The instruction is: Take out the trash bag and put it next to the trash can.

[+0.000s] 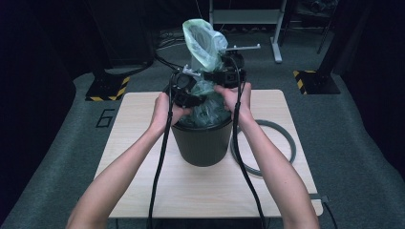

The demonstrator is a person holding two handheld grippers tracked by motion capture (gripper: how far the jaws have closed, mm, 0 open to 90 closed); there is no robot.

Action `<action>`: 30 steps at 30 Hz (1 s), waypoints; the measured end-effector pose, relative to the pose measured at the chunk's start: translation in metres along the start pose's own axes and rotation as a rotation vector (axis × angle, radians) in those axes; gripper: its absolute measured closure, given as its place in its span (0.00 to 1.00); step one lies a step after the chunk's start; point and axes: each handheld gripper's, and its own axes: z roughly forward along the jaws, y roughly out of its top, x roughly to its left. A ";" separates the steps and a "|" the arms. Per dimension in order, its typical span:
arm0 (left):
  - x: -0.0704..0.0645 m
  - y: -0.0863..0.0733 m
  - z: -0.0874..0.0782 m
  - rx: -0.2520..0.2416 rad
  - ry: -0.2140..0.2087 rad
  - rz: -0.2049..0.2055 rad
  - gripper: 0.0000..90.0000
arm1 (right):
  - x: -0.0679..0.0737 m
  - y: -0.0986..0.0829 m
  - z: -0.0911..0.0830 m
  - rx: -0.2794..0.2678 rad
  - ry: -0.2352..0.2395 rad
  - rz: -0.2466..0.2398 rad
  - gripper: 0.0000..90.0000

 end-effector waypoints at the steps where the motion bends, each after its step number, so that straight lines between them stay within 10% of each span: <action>1: 0.000 0.000 0.001 0.005 -0.003 0.006 0.86 | -0.001 0.000 0.000 -0.002 0.003 -0.001 0.99; 19: 0.015 0.005 -0.002 -0.044 -0.046 -0.020 0.97 | -0.009 -0.009 -0.007 0.018 0.000 -0.054 0.99; 25: 0.006 0.006 0.002 -0.018 -0.090 -0.006 0.37 | -0.001 -0.004 -0.013 -0.043 0.030 -0.015 1.00; 30: -0.002 0.009 0.006 0.027 -0.034 0.024 0.29 | 0.009 0.000 -0.013 -0.064 0.062 -0.003 1.00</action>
